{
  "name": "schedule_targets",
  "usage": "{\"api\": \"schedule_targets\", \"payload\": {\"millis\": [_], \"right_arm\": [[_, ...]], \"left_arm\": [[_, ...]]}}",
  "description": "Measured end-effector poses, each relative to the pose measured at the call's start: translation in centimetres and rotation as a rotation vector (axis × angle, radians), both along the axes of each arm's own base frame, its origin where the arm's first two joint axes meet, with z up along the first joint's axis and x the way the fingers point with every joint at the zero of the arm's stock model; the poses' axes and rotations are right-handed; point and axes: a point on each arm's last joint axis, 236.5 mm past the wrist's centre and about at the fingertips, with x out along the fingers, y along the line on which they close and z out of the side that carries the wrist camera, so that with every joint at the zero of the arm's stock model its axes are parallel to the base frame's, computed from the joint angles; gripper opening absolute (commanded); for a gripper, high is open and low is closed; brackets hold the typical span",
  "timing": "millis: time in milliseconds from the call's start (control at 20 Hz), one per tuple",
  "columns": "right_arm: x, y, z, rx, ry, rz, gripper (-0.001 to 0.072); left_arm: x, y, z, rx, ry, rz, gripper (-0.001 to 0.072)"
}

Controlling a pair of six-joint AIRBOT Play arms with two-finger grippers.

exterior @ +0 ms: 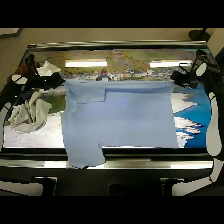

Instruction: Fold the shirts.

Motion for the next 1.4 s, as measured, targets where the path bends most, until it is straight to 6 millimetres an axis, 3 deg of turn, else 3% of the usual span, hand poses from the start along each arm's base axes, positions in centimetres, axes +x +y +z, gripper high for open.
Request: {"api": "schedule_targets", "payload": {"millis": [150, 350, 550, 700, 750, 800, 850, 900, 1150, 1250, 1400], "right_arm": [[-3.7, 0.2, -2.0, -0.029, 0.176, 0.080, 0.0045], [-9.0, 0.9, -5.3, -0.007, 0.412, 0.138, 0.0045], [-11.9, 1.6, -7.8, 0.028, 0.558, 0.164, 0.0045], [-13.1, 1.9, -8.5, 0.046, 0.615, 0.170, 0.0046], [-13.3, 1.9, -8.5, 0.050, 0.623, 0.170, 0.0050], [-13.5, 2.0, -8.6, 0.055, 0.631, 0.162, 0.0176], [-13.6, 2.0, -8.7, 0.060, 0.639, 0.152, 0.0408], [-13.8, 2.1, -8.6, 0.064, 0.645, 0.143, 0.0482], [-16.0, 1.1, -6.6, 0.104, 0.693, 0.121, 0.0481], [-17.6, 0.2, -5.4, 0.136, 0.721, 0.089, 0.0481], [-20.3, -1.0, -4.3, 0.148, 0.755, 0.050, 0.0481]], "left_arm": [[-3.3, -0.1, -1.2, 0.022, 0.111, -0.102, 0.0034], [-9.4, -0.3, -4.5, 0.024, 0.358, -0.237, 0.0034], [-13.9, -0.5, -7.5, -0.009, 0.546, -0.278, 0.0034], [-16.2, -0.7, -9.3, -0.030, 0.636, -0.292, 0.0035], [-16.4, -0.7, -9.6, -0.034, 0.648, -0.289, 0.0039], [-16.7, -0.6, -9.8, -0.035, 0.659, -0.289, 0.0171], [-16.8, -0.6, -9.8, -0.040, 0.665, -0.287, 0.0361], [-16.8, -0.5, -9.7, -0.047, 0.669, -0.280, 0.0384], [-17.4, 1.0, -7.4, -0.073, 0.671, -0.268, 0.0399], [-19.3, 1.0, -6.9, -0.086, 0.704, -0.265, 0.0399], [-24.3, 0.3, -8.1, -0.093, 0.790, -0.273, 0.0399]]}}
